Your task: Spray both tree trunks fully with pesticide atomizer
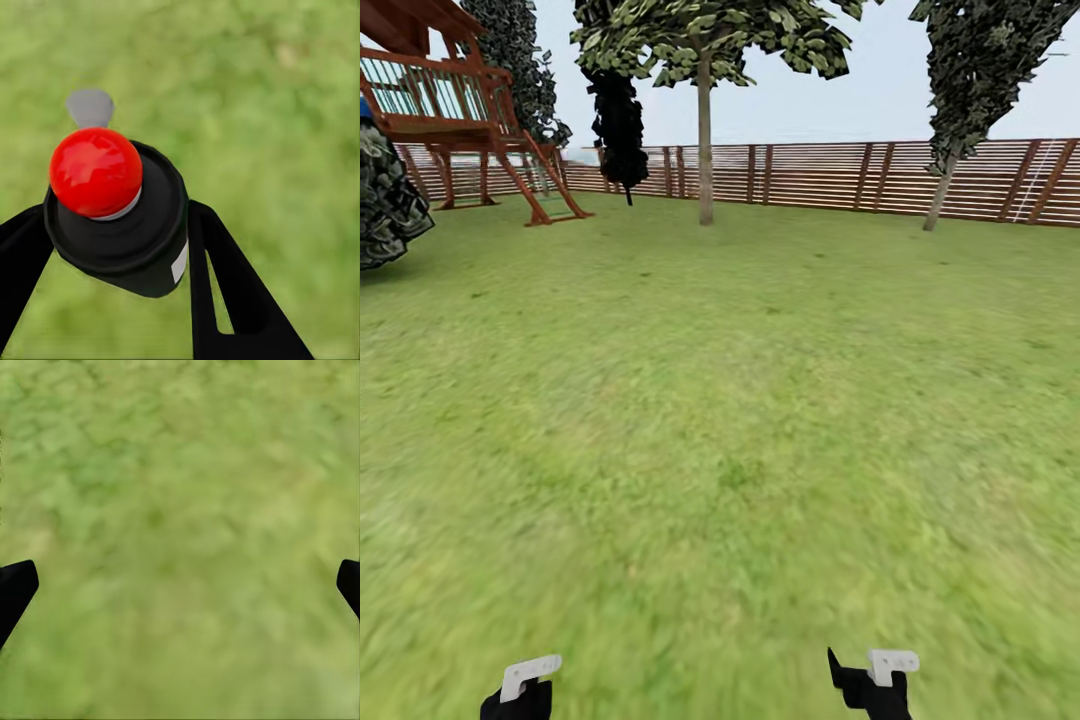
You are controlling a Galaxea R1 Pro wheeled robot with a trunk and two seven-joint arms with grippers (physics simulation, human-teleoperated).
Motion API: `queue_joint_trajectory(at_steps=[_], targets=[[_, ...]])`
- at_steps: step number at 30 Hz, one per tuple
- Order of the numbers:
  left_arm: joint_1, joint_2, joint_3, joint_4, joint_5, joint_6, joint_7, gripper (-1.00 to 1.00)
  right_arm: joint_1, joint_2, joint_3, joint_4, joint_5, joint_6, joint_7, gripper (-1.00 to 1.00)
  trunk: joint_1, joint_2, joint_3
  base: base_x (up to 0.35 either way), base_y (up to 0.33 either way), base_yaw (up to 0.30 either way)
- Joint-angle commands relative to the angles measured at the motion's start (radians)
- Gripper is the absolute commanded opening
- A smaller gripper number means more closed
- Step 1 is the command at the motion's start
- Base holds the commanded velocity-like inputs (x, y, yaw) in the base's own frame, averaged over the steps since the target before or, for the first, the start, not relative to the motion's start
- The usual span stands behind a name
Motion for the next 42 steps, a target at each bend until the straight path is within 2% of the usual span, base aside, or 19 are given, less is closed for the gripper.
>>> queue_joint_trajectory(at_steps=[1,5,10,19,42], targets=[[-0.001,0.000,-0.002,0.001,0.005,-0.003,-0.001,-1.00,-0.001,0.000,-0.009,0.001,0.007,-0.003,0.005,1.00,0.000,0.000,-0.001,0.339,0.000,0.034],[-0.001,0.000,-0.002,0.001,0.005,-0.003,-0.001,-1.00,0.000,0.001,-0.009,0.022,0.006,-0.003,0.003,1.00,0.000,0.000,-0.001,0.339,0.000,0.007],[-0.001,-0.001,-0.002,0.001,0.005,-0.003,-0.001,-1.00,0.000,0.002,-0.010,0.133,0.004,-0.003,0.002,1.00,0.000,0.000,-0.001,0.339,0.000,0.001],[0.000,0.000,-0.002,0.001,0.005,-0.003,-0.001,-1.00,0.002,0.004,-0.009,0.203,0.005,0.001,0.003,1.00,0.000,0.000,-0.001,0.339,0.000,0.000],[0.000,0.001,-0.002,0.001,0.005,-0.003,-0.001,-1.00,0.005,0.004,-0.010,0.209,0.003,0.001,0.002,1.00,0.000,0.000,-0.001,0.339,0.000,0.000]])
